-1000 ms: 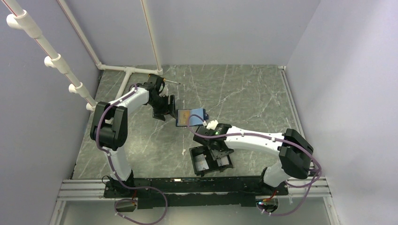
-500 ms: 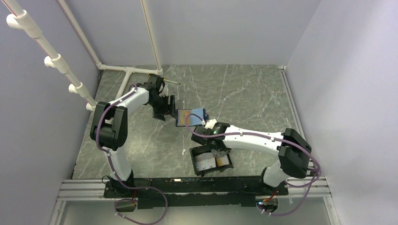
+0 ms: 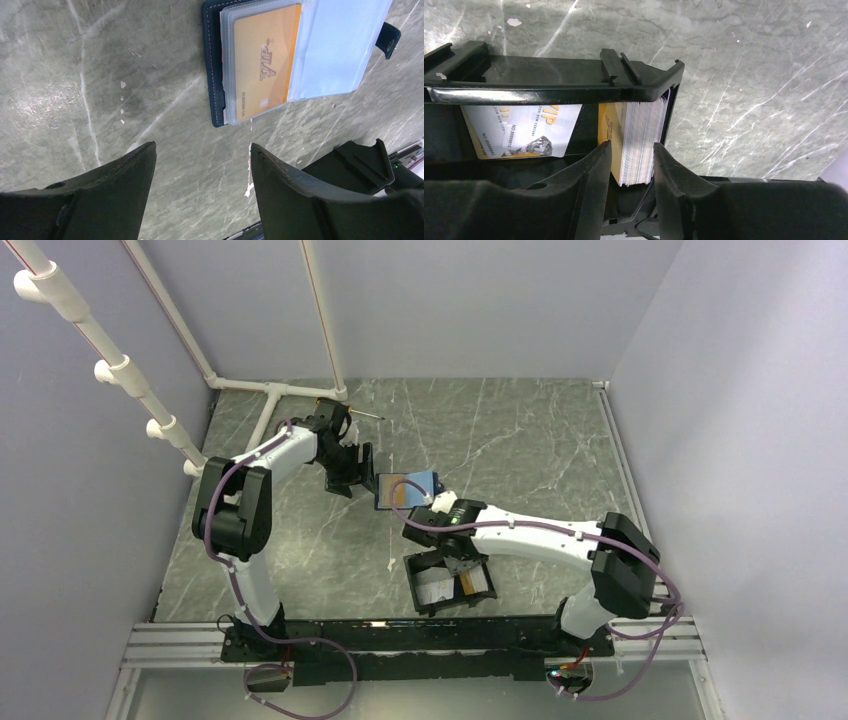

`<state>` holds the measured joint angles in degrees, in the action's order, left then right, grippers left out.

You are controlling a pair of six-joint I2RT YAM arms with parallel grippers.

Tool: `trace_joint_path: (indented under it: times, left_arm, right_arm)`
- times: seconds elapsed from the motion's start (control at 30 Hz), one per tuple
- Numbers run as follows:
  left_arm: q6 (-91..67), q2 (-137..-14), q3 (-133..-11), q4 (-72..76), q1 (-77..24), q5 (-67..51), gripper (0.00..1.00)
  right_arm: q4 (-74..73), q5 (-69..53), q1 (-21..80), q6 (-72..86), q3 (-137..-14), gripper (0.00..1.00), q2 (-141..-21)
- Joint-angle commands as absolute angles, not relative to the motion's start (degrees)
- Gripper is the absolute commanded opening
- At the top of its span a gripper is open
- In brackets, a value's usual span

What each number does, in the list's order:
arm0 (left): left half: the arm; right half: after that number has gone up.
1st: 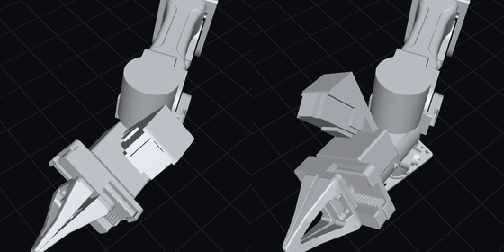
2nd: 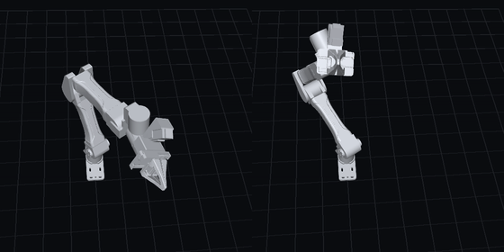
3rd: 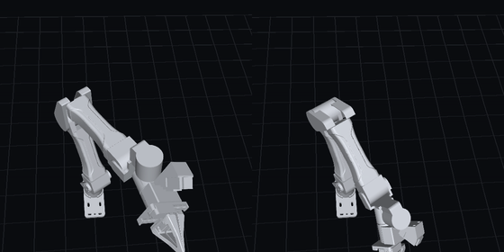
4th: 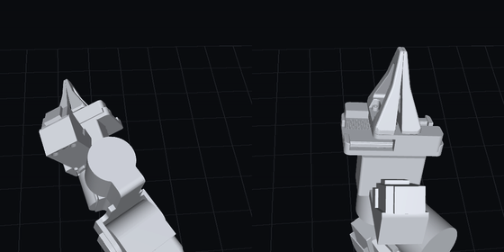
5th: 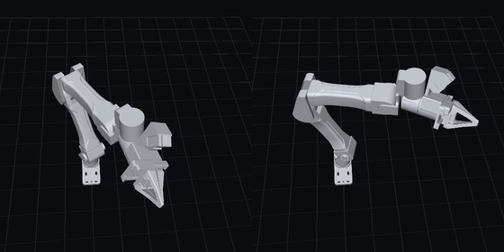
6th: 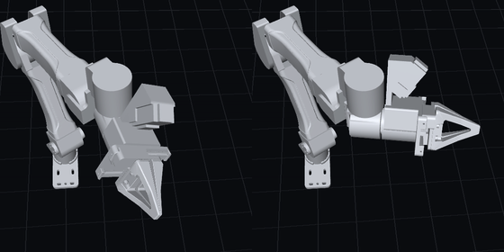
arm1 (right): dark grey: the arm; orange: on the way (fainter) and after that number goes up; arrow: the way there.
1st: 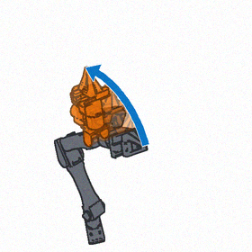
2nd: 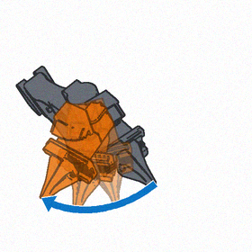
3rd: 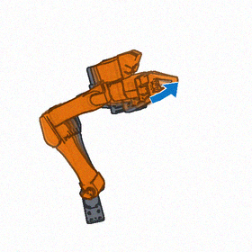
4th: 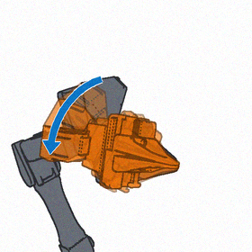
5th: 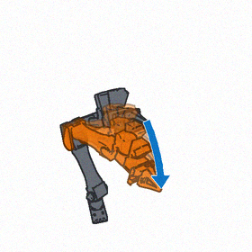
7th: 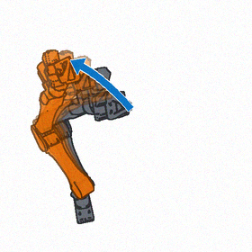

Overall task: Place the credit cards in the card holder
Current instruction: Pick up the credit card from the storage box.

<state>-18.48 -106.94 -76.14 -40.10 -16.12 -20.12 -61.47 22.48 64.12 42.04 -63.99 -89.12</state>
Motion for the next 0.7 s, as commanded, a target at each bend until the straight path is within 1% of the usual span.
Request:
trace_joint_path:
  times: [0.0,0.07,0.13,0.33,0.53,0.67]
  left_arm:
    - [-16.19,-104.23,-76.11,-39.37,-16.39,-21.27,0.75]
    - [-16.20,-104.24,-76.17,-39.37,-16.43,-21.42,0.75]
    - [-16.19,-104.24,-76.12,-39.41,-16.44,-21.47,0.75]
    - [-16.17,-104.15,-76.11,-39.47,-16.44,-21.47,0.75]
    - [-16.18,-104.00,-76.13,-39.55,-16.39,-21.45,0.75]
    - [-16.19,-103.94,-76.20,-39.55,-16.44,-21.44,0.75]
  right_arm:
    - [-60.72,22.77,64.90,41.92,-64.97,0.40,-91.24]
    - [-60.49,22.85,65.26,42.22,-64.87,0.41,-92.29]
    - [-60.66,23.28,65.66,42.54,-65.28,0.45,-93.69]
    - [-65.32,27.53,67.80,45.00,-67.79,0.45,-97.85]
    - [-69.82,30.89,69.33,47.38,-69.66,0.39,-99.00]
    - [-70.23,31.55,69.35,47.88,-69.70,0.28,-98.75]
